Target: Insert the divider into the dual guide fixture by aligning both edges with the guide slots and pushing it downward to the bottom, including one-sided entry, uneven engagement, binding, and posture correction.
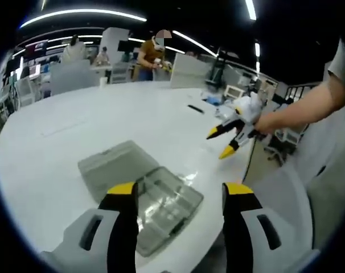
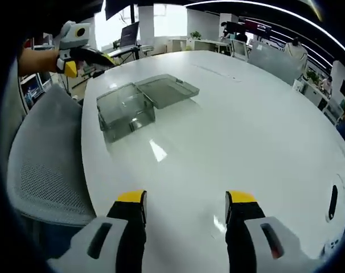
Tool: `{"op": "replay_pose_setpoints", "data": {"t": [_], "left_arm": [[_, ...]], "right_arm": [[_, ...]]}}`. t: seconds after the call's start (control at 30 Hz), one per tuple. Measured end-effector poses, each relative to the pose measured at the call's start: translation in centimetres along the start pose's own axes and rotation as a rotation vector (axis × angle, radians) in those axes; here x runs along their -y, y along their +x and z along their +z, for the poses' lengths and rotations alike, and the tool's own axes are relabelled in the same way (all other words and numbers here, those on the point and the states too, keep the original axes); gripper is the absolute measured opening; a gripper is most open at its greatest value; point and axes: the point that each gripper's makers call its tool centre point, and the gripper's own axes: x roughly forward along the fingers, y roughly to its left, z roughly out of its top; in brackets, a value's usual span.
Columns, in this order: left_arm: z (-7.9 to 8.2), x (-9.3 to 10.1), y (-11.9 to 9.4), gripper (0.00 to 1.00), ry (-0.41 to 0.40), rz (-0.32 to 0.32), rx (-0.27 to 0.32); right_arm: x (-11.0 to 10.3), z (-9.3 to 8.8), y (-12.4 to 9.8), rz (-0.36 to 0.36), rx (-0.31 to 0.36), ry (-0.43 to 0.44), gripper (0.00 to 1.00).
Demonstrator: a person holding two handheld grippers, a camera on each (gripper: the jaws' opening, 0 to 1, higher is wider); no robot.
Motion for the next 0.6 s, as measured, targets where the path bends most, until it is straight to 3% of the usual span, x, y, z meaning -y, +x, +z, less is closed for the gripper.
{"op": "replay_pose_setpoints", "data": {"t": [0.27,0.6], "left_arm": [[-0.2,0.5,0.3,0.58,0.006,-0.006,-0.008],[0.0,0.5,0.5,0.58,0.004,0.008,-0.006]], "right_arm": [[1.6,-2.1,0.1,0.005,-0.048,-0.013,0.5],[2.8,-2.7,0.3,0.028,-0.065,-0.035,0.47]]}}
